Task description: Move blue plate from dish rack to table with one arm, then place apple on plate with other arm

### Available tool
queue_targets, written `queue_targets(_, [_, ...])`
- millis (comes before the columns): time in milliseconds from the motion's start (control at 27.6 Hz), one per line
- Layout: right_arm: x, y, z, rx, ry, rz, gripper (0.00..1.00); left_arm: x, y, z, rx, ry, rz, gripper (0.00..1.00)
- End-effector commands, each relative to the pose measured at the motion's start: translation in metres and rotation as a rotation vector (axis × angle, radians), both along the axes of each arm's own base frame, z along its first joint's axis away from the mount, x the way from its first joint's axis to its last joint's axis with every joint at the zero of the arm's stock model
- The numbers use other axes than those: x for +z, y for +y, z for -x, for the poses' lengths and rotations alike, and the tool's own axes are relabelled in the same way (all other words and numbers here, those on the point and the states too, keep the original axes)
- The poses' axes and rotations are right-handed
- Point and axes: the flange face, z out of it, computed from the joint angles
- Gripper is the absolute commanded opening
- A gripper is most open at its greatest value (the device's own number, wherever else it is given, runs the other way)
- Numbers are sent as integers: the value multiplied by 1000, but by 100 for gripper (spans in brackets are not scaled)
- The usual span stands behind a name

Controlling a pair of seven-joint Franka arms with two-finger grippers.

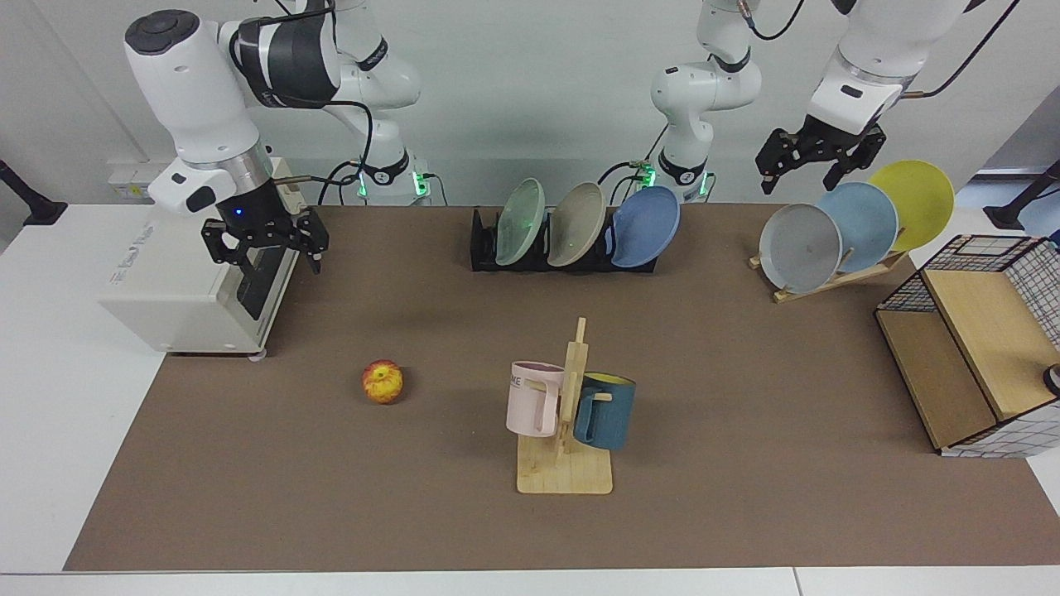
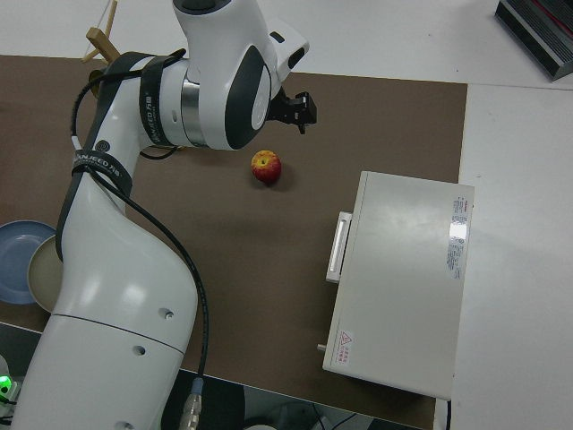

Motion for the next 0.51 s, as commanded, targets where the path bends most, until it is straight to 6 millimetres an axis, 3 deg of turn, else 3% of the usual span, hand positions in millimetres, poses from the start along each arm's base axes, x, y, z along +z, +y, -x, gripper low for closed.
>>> queue_targets(0, [-1, 0, 2, -17, 3, -13, 100, 7, 6, 0, -2, -19, 17, 100])
queue_targets(327, [-1, 0, 2, -17, 3, -13, 100, 7, 2, 4, 7, -7, 14, 100])
queue_targets(472, [-1, 13, 6, 12, 18, -19, 100, 6, -6, 6, -14, -1, 13, 100])
